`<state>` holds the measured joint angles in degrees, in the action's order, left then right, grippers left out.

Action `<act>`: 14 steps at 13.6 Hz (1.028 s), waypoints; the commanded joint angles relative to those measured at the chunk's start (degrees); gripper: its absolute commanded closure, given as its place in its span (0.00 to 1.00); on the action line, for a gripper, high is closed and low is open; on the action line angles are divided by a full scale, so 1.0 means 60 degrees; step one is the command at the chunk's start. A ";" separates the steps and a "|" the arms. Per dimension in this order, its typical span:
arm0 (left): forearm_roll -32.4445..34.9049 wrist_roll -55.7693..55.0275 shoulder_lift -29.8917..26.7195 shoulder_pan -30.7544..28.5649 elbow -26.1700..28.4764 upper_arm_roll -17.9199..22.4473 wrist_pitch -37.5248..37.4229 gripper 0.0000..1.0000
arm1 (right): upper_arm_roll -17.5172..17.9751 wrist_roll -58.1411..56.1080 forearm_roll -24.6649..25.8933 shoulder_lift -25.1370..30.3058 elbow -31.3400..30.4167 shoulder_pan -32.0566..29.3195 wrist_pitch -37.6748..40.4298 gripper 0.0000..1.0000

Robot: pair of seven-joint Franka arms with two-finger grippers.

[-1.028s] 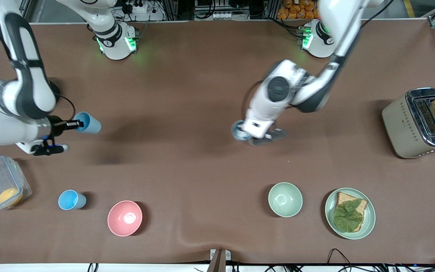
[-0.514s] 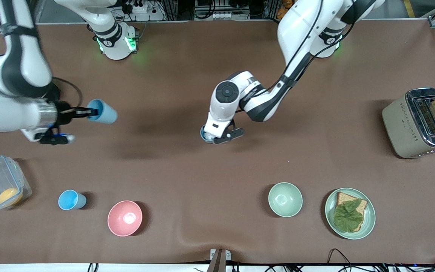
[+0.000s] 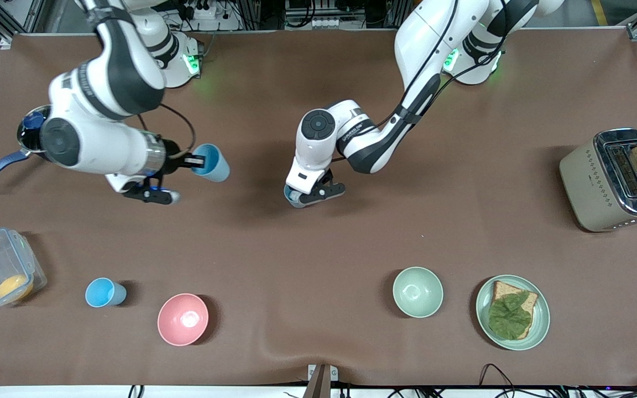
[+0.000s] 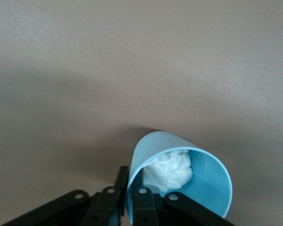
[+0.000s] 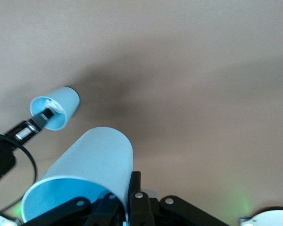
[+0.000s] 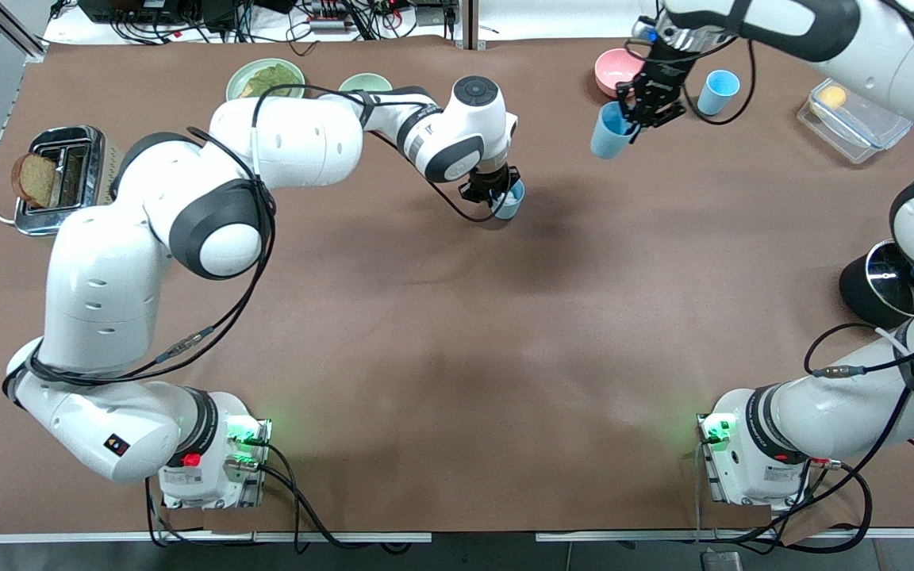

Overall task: Stack blue cups with both arms
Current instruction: 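Lower the left gripper's cup into the right gripper's cup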

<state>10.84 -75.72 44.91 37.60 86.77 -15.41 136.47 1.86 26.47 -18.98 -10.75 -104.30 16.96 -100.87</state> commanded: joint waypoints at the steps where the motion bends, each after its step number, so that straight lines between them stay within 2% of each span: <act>1: 0.0216 -0.0519 -0.0187 0.0092 -0.0237 0.0152 0.0049 0.00 | -0.0106 0.0713 -0.0206 -0.0068 -0.0034 0.0365 -0.0384 1.00; 6: -0.0164 -0.0519 -0.1563 -0.0524 -0.0208 0.0034 -0.0244 0.00 | -0.0105 0.1899 -0.0279 -0.0463 -0.0034 0.1039 -0.1262 1.00; 10: -0.0239 -0.0432 -0.2676 -0.0582 -0.0208 0.0092 -0.1720 0.00 | -0.0105 0.3011 -0.0279 -0.1048 -0.0019 0.1814 -0.2315 1.00; 14: -0.0224 0.0080 -0.3893 -0.1576 -0.0135 0.0078 -0.2895 0.00 | -0.0105 0.4009 -0.0279 -0.1649 0.0039 0.2474 -0.3430 1.00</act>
<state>10.22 -77.33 25.76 31.45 83.94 -14.69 121.53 1.85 48.16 -19.50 -19.34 -104.65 30.25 -119.63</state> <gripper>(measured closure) 0.000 0.960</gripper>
